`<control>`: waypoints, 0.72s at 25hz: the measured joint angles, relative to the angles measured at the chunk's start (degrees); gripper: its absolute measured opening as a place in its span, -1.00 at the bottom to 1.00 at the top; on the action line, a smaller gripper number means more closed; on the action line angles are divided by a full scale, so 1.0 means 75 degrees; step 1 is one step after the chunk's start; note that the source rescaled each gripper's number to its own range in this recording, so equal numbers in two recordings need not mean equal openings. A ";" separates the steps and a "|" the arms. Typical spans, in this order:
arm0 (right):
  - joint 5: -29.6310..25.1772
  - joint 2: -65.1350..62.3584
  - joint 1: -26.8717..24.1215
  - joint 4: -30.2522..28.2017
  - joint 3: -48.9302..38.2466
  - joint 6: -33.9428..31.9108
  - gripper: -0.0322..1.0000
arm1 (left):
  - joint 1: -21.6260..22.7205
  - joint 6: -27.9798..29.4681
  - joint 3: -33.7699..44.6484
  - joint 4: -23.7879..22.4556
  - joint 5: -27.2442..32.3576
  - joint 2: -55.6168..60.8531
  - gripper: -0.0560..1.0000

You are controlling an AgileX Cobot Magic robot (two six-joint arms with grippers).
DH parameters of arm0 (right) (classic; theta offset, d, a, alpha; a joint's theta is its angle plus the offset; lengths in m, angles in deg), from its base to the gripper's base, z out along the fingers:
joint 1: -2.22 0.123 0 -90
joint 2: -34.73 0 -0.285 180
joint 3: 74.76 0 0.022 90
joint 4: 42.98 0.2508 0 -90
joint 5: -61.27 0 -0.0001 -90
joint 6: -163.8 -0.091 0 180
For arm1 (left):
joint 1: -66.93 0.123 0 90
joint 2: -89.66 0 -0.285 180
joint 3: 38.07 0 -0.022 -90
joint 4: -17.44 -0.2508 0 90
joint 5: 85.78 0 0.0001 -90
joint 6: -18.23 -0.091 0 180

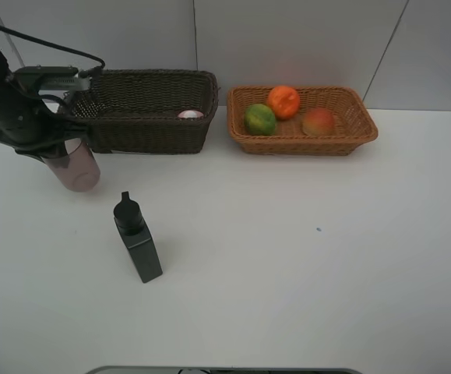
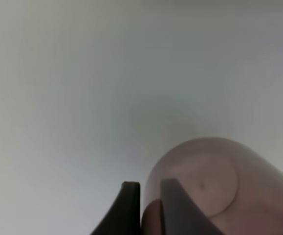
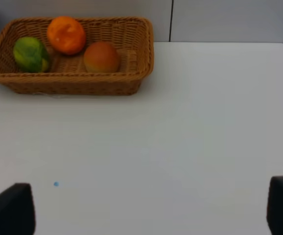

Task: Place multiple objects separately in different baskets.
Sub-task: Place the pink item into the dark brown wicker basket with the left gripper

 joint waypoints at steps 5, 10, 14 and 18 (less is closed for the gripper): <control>0.0000 0.0000 0.0000 0.0000 0.0000 0.0000 1.00 | 0.0000 0.0132 0.0000 0.0000 0.0076 0.0861 -0.89; 0.0000 0.0000 0.0000 0.0000 0.0000 0.0000 1.00 | -0.0010 0.0140 -0.0299 0.0000 0.0120 0.1495 -0.89; 0.0000 0.0000 0.0000 0.0000 0.0000 0.0000 1.00 | -0.0075 0.0140 -0.1032 0.0000 0.0080 0.1569 -0.89; 0.0000 0.0000 0.0000 0.0000 0.0000 0.0000 1.00 | -0.0075 0.0140 -0.1781 -0.0212 -0.0056 0.1227 -0.89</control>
